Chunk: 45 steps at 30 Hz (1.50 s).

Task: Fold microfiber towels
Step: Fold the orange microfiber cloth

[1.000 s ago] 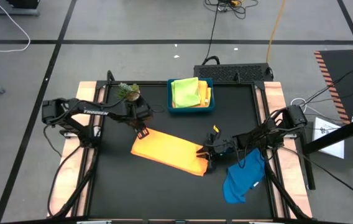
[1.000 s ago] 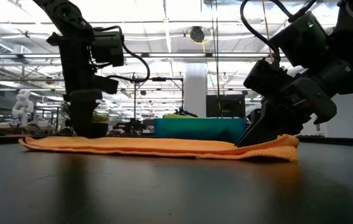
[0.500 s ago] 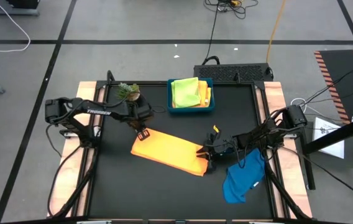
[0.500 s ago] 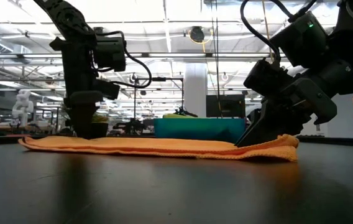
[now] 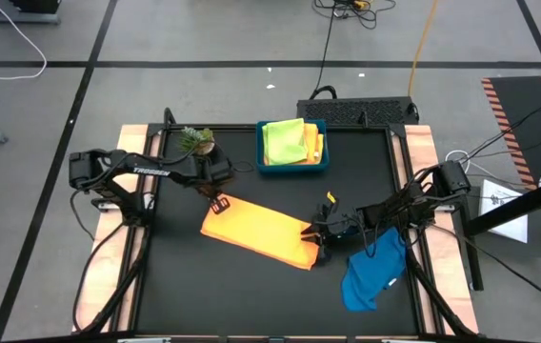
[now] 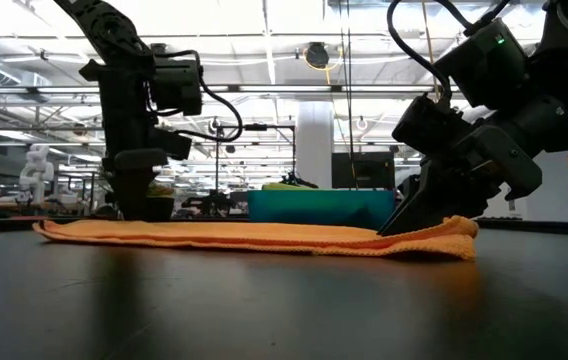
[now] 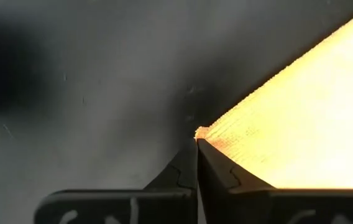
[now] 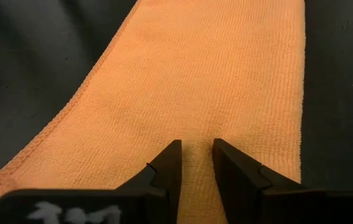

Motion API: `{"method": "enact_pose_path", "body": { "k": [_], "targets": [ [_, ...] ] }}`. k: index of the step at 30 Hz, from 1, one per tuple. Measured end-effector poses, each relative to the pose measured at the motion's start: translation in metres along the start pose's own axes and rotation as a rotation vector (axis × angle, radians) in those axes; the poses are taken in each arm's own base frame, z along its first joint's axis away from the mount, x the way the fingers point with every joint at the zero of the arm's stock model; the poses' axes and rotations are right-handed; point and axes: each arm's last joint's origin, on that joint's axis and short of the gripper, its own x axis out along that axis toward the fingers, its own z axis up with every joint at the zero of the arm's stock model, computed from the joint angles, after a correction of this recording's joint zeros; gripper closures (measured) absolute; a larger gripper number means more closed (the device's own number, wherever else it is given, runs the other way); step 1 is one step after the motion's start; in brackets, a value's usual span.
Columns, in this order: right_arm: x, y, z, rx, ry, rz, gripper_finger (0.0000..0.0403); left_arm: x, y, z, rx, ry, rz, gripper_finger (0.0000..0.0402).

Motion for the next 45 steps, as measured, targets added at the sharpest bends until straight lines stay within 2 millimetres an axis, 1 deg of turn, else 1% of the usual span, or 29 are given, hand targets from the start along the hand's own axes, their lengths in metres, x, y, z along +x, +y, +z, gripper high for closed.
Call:
{"method": "enact_pose_path", "body": {
  "k": [3, 8, 13, 15, 18, 20, 23, 26, 29, 32, 35, 39, 41, 45],
  "targets": [
    [0.0, 0.0, 0.0, 0.001, 0.0, 0.012, 0.0321, 0.0, 0.001, -0.004, -0.012, 0.043, 0.017, 0.04],
    [0.0, 0.0, 0.0, 0.003, 0.001, 0.015, 0.0321, -0.005, 0.006, -0.015, -0.074, 0.119, 0.111, 0.04],
    [0.0, 0.001, 0.0, -0.001, 0.001, 0.02, 0.0321, -0.011, 0.002, -0.019, -0.055, 0.117, 0.099, 0.04],
    [0.0, 0.001, 0.001, -0.005, -0.008, 0.024, 0.0321, -0.013, -0.003, -0.017, -0.034, 0.086, 0.043, 0.04],
    [-0.003, 0.002, 0.005, -0.033, -0.031, 0.037, 0.0321, -0.021, -0.013, -0.011, 0.014, -0.011, -0.097, 0.0392],
    [-0.008, 0.003, 0.009, -0.053, -0.048, 0.047, 0.0321, -0.028, -0.022, -0.006, 0.061, -0.1, -0.182, 0.0385],
    [-0.021, 0.005, 0.024, -0.083, -0.115, 0.053, 0.0321, -0.039, -0.038, -0.001, 0.146, -0.25, -0.257, 0.0384],
    [-0.032, 0.003, 0.031, -0.088, -0.117, 0.033, 0.0321, -0.043, -0.054, -0.001, 0.201, -0.317, -0.304, 0.039],
    [-0.043, -0.002, 0.033, -0.084, -0.093, -0.056, 0.0321, -0.04, -0.069, -0.006, 0.252, -0.307, -0.32, 0.0397],
    [-0.048, -0.009, 0.024, -0.096, 0.015, -0.17, 0.0321, -0.034, -0.079, -0.014, 0.278, -0.246, -0.314, 0.0399],
    [-0.049, -0.014, 0.014, -0.089, 0.11, -0.215, 0.0321, -0.027, -0.085, -0.02, 0.29, -0.195, -0.302, 0.0392],
    [-0.043, -0.011, 0.006, -0.057, 0.174, -0.145, 0.0321, -0.014, -0.087, -0.024, 0.281, -0.127, -0.236, 0.038],
    [-0.038, -0.006, 0.003, -0.055, 0.176, -0.106, 0.0321, -0.006, -0.083, -0.025, 0.28, -0.082, -0.181, 0.0379],
    [-0.028, 0.009, 0.001, -0.055, 0.136, -0.039, 0.0321, 0.012, -0.078, -0.017, 0.286, -0.056, -0.128, 0.0387]
  ]
}}
